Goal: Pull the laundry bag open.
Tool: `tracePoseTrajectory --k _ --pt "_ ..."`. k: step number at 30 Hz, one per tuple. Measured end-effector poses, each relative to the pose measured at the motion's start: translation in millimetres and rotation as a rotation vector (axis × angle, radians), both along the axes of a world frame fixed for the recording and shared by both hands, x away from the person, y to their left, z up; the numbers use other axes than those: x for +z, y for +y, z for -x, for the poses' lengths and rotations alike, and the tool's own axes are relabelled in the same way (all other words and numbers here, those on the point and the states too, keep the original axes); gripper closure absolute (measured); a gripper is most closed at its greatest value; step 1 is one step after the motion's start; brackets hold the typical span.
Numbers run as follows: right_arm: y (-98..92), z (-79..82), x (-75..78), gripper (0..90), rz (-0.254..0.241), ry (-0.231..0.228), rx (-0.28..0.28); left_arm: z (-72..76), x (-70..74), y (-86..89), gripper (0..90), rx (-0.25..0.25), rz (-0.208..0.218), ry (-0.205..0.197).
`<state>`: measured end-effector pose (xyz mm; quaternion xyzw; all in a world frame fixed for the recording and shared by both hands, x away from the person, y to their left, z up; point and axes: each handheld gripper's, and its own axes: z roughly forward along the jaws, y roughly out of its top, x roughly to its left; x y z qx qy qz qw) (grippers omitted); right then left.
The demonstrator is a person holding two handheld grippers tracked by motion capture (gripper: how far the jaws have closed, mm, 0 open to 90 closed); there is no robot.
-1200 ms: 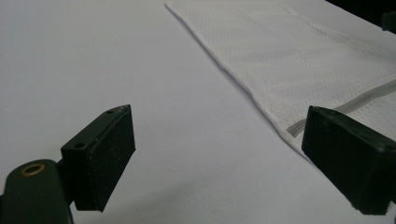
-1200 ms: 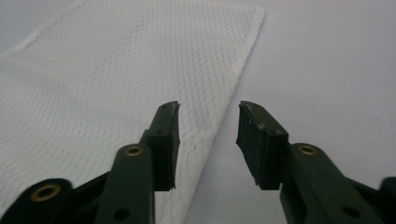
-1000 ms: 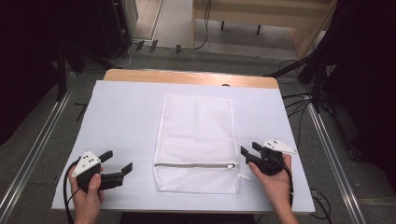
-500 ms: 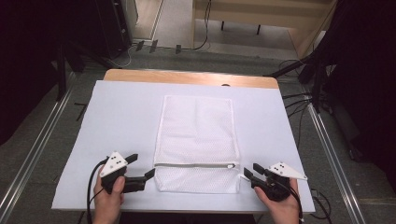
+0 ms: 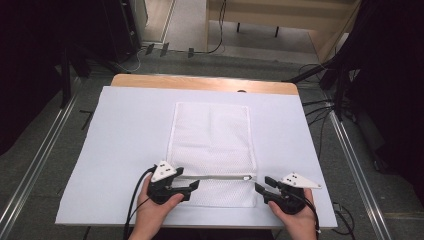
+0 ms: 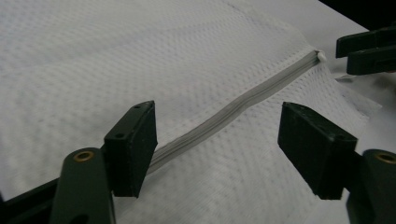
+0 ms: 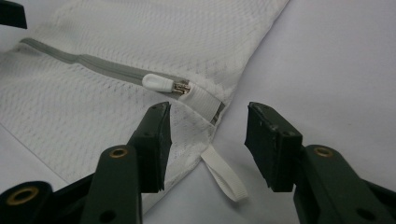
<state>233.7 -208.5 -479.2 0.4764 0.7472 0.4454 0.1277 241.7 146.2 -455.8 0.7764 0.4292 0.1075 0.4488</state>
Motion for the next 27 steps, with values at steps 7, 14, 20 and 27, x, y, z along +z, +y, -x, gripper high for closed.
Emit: tracePoseTrajectory --k 7,14,20,27 --pt "7.5 -12.6 -6.6 50.8 0.003 0.025 0.035 -9.5 0.9 -44.0 43.4 -0.116 0.017 0.027" --pt "20.9 -10.6 -9.1 59.2 0.094 0.002 0.071 -15.9 1.8 -76.3 54.6 -0.195 0.013 0.038" --pt "32.7 -3.1 -8.4 77.9 0.200 -0.059 0.099 -19.4 -1.5 -95.1 55.2 -0.234 0.003 0.063" --pt "35.6 -2.0 -6.5 87.2 0.215 -0.070 0.093 -20.9 -5.8 -103.5 56.9 -0.258 0.003 0.084"
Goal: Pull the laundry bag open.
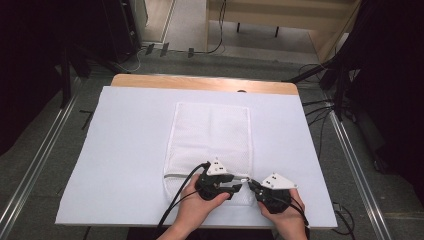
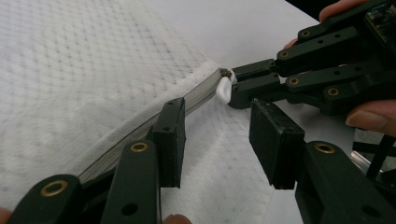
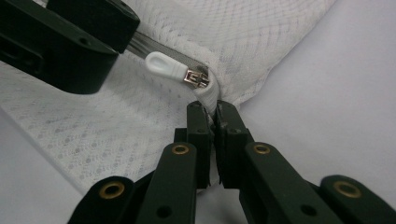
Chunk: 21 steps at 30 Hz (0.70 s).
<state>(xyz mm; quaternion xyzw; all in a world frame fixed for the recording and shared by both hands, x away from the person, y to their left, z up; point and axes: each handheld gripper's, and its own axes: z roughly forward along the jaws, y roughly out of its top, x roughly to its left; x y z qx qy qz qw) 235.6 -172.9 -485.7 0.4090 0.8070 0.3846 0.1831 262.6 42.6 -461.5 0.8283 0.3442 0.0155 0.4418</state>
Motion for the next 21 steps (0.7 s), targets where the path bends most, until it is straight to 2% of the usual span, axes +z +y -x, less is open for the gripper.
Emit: tracePoseTrajectory --k 3,7,12,13,14,15,17,19,21 --pt "2.4 2.3 1.5 87.3 0.004 -0.009 0.004 -0.8 -0.6 -2.7 57.6 -0.018 0.018 0.020" --pt "7.4 7.4 7.0 87.3 0.013 -0.058 0.019 -1.5 -0.1 -3.5 60.2 -0.019 0.039 0.026" --pt "9.7 9.8 8.3 87.1 0.029 -0.071 0.035 -2.8 2.3 -1.0 64.7 -0.027 0.076 0.058" --pt "11.1 10.5 8.5 87.0 0.030 -0.080 0.044 -3.5 2.4 -0.5 69.3 -0.030 0.085 0.073" --pt "11.1 10.5 8.5 87.0 0.030 -0.080 0.044 -4.5 2.4 0.2 69.3 -0.037 0.087 0.082" --pt "12.7 12.2 9.7 86.9 0.034 -0.084 0.044 -5.3 2.2 0.6 75.7 -0.040 0.091 0.094" --pt "13.6 12.7 10.0 86.8 0.031 -0.085 0.044 -6.4 2.0 1.7 77.8 -0.046 0.098 0.111" --pt "14.5 13.8 11.0 86.8 0.033 -0.092 0.049 -6.7 2.9 3.2 83.6 -0.039 0.091 0.107" --pt "14.7 14.5 12.1 86.7 0.030 -0.099 0.052 -6.9 3.7 4.7 84.8 -0.041 0.100 0.110"
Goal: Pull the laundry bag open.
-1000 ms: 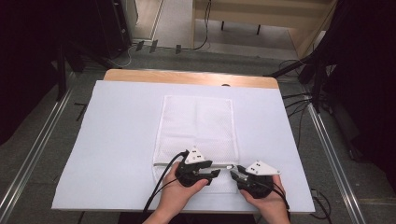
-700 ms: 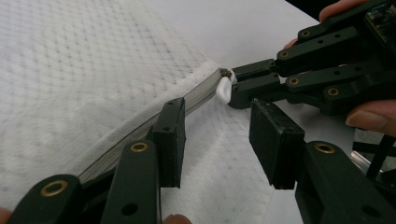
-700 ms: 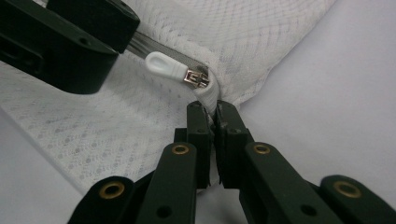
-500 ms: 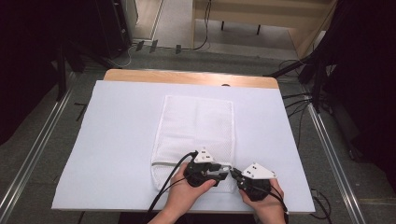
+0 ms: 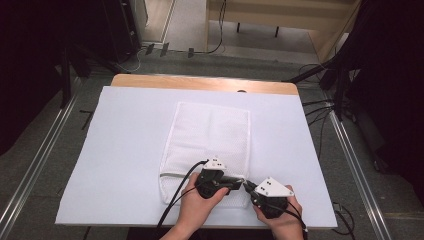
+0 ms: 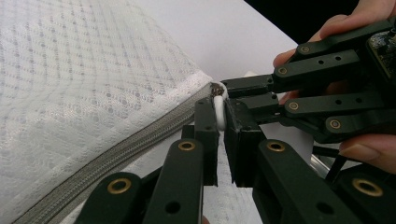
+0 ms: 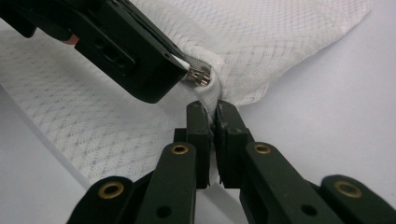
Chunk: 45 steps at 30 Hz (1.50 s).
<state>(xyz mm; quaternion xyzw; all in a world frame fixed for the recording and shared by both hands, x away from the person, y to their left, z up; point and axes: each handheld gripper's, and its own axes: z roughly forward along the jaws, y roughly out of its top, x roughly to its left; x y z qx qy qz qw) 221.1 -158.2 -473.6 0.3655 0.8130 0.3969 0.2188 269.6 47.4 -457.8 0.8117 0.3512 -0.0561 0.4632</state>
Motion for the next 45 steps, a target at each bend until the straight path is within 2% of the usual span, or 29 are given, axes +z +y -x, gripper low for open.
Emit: tracePoseTrajectory --k 7,10,18,25,27,28,29,32,34,39,45 --pt "-2.6 -0.1 5.8 86.9 -0.072 0.020 0.007 0.2 4.5 6.0 87.5 -0.007 0.007 0.008" --pt "-2.0 0.9 7.8 87.2 -0.061 0.014 0.009 0.2 5.0 7.6 87.6 -0.007 -0.006 0.003" --pt "-1.8 2.1 12.6 87.5 -0.078 0.020 0.013 -1.0 6.2 11.9 87.6 -0.017 0.004 0.003" --pt "-0.9 2.7 14.1 87.6 -0.065 0.019 0.019 -2.6 5.5 13.9 87.6 -0.027 -0.006 0.008" --pt "-0.6 2.9 14.3 87.6 -0.066 0.020 0.018 -3.1 5.1 14.9 87.8 -0.021 -0.007 0.011" --pt "-0.2 3.3 14.5 87.8 -0.066 0.019 0.014 -3.4 4.8 16.4 87.8 -0.001 -0.026 0.007" --pt "-2.2 3.5 16.5 87.9 -0.070 0.013 0.002 -4.5 4.1 18.3 87.8 0.007 -0.028 0.011" --pt "-7.2 3.2 19.4 88.0 -0.083 0.006 -0.013 -8.8 1.0 30.2 87.8 0.046 -0.016 0.032" --pt "-12.3 3.4 21.1 88.0 -0.096 0.010 -0.017 -9.5 0.1 35.1 87.8 0.048 -0.011 0.034" --pt "-12.7 4.5 21.4 88.0 -0.092 0.006 -0.015 -6.5 0.1 42.5 87.7 0.056 -0.035 0.020" --pt "-15.0 3.8 23.2 88.0 -0.094 0.010 -0.028 -4.1 -2.8 63.2 87.7 0.089 -0.047 0.025"
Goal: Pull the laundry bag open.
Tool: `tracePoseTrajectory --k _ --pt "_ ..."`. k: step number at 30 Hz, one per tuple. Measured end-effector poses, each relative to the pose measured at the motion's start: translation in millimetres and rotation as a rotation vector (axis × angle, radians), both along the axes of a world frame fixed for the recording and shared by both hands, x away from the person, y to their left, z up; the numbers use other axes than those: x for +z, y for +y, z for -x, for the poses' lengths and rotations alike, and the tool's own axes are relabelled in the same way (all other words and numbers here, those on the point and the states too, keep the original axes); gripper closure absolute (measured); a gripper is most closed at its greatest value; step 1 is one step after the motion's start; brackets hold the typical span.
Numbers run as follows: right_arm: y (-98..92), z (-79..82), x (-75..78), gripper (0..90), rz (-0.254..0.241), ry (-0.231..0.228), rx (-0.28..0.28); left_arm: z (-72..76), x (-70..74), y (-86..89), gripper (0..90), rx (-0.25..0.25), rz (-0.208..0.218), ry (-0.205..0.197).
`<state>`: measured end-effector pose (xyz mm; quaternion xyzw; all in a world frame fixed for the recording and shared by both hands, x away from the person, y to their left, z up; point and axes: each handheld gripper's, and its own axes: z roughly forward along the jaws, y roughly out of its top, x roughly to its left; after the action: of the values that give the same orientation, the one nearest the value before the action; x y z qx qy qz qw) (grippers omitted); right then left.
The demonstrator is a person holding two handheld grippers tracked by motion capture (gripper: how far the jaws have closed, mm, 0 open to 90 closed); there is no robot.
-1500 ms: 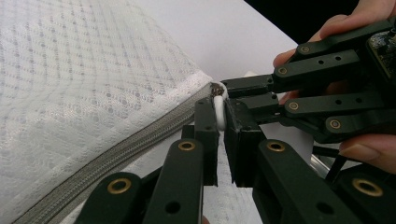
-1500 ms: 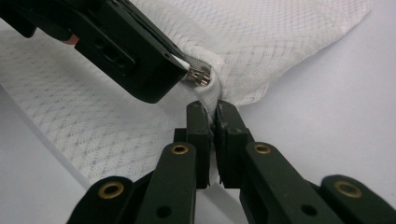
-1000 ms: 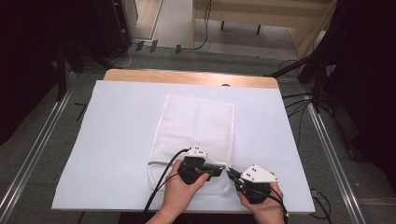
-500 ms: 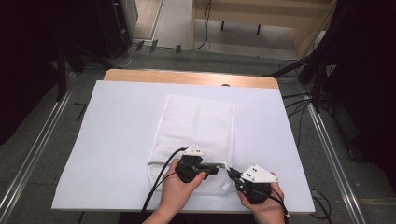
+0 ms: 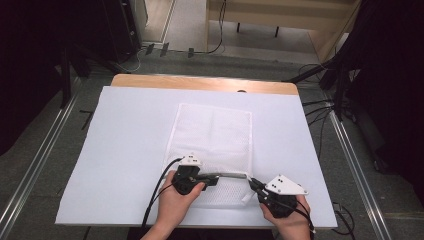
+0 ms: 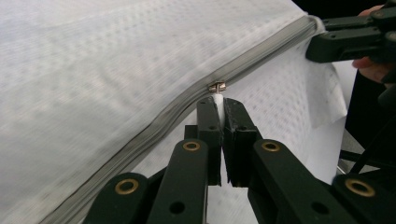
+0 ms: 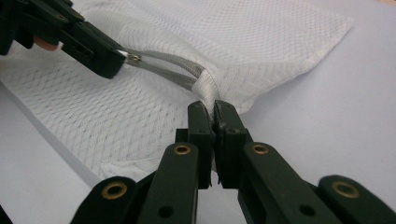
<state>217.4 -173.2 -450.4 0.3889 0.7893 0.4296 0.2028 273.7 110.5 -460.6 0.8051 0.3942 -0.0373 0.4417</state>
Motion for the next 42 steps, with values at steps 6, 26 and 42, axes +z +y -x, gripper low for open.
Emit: tracePoseTrajectory --k 6,26,42 --pt "-1.6 -0.8 0.5 88.0 0.000 0.002 -0.004 4.0 0.3 24.6 87.7 0.029 -0.010 -0.001" --pt "-13.0 -3.3 2.8 88.0 -0.008 0.015 -0.050 13.4 -1.2 99.4 87.7 0.144 -0.039 0.014" --pt "-16.8 -5.6 1.5 88.0 -0.003 0.023 -0.059 23.9 -4.4 134.4 87.7 0.190 -0.044 0.040"
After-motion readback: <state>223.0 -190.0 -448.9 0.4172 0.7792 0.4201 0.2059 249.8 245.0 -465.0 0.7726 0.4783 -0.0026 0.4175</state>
